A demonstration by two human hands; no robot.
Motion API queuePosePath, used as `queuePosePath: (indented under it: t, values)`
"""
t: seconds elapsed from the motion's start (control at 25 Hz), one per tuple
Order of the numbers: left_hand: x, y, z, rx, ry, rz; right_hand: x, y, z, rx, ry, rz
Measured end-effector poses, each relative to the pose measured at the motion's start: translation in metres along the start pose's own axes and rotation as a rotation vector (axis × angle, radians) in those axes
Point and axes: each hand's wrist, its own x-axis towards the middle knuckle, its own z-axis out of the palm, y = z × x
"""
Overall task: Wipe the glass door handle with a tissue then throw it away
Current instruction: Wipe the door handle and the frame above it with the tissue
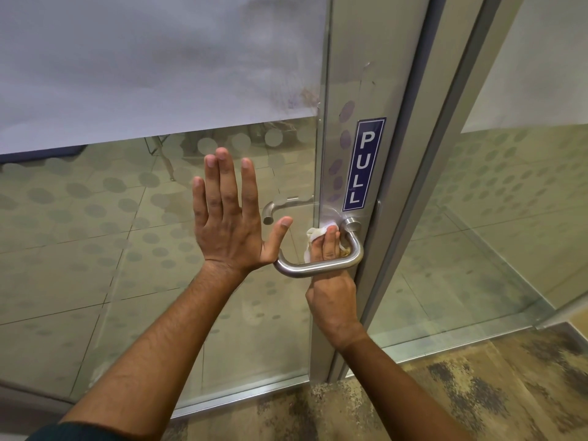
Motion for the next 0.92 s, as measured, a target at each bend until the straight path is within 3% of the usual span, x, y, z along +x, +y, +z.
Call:
queuePosePath:
  t: [0.12, 0.28, 0.44, 0.56, 0.72, 0.92]
  values:
    - [0.000, 0.000, 0.000, -0.005, -0.003, -0.006, -0.007, 0.011, -0.010, -0.072, -0.013, -0.043]
    - [0.000, 0.000, -0.001, -0.002, -0.008, -0.005, -0.009, 0.013, -0.020, -0.178, -0.008, 0.038]
    - [0.001, 0.000, -0.002, -0.001, -0.018, -0.002, -0.005, 0.019, -0.028, -0.092, 0.053, 0.075]
    - [0.001, 0.000, -0.003, -0.005, -0.031, -0.005, -0.001, 0.019, -0.031, 0.028, 0.111, 0.241]
    - [0.001, 0.000, -0.003, 0.005, -0.038, -0.006, 0.006, 0.023, -0.043, 0.508, 0.215, 0.728]
    - [0.001, 0.000, -0.004, 0.001, -0.034, -0.008, 0.030, 0.030, -0.066, 0.647, 0.308, 0.749]
